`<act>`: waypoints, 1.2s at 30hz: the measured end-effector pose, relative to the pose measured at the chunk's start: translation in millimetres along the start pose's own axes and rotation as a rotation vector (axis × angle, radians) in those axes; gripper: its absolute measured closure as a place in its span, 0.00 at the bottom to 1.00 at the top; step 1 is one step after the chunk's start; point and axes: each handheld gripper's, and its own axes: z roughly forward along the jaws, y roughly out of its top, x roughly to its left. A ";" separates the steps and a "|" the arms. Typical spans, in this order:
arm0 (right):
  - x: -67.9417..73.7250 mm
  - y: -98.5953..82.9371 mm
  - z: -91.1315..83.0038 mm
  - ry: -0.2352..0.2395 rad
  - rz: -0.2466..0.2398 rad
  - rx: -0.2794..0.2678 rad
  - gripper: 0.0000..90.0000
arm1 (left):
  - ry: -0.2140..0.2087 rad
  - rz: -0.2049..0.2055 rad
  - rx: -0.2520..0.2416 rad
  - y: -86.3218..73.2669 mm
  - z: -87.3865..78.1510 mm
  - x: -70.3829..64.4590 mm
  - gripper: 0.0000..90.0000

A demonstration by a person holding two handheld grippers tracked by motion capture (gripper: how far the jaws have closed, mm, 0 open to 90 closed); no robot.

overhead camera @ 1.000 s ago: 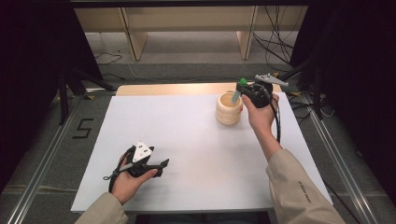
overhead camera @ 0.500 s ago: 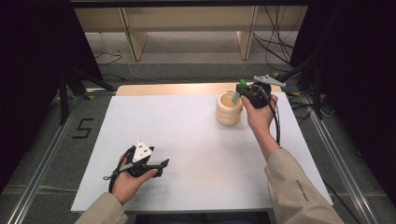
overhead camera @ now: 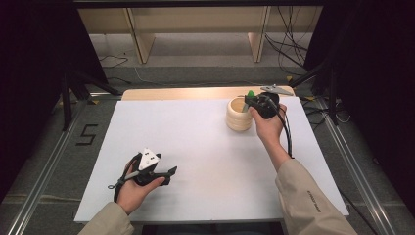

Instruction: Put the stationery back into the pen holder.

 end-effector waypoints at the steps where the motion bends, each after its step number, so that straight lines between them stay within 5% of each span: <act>1: 0.1 -0.2 0.2 0.000 -0.001 0.002 0.82 | 0.000 0.000 0.000 0.0 0.0 0.1 0.28; 22: -1.2 -14.4 8.3 0.021 -0.028 0.073 0.80 | -0.002 -0.001 0.001 -0.4 0.8 0.2 0.28; 29: 1.8 -12.1 -5.4 -0.012 -0.059 0.087 0.37 | 0.000 -0.005 0.001 -0.6 -0.2 0.6 0.28; 36: 0.6 -26.6 -30.4 0.029 -0.091 0.149 0.29 | -0.001 0.003 0.005 -0.3 0.9 -0.5 0.28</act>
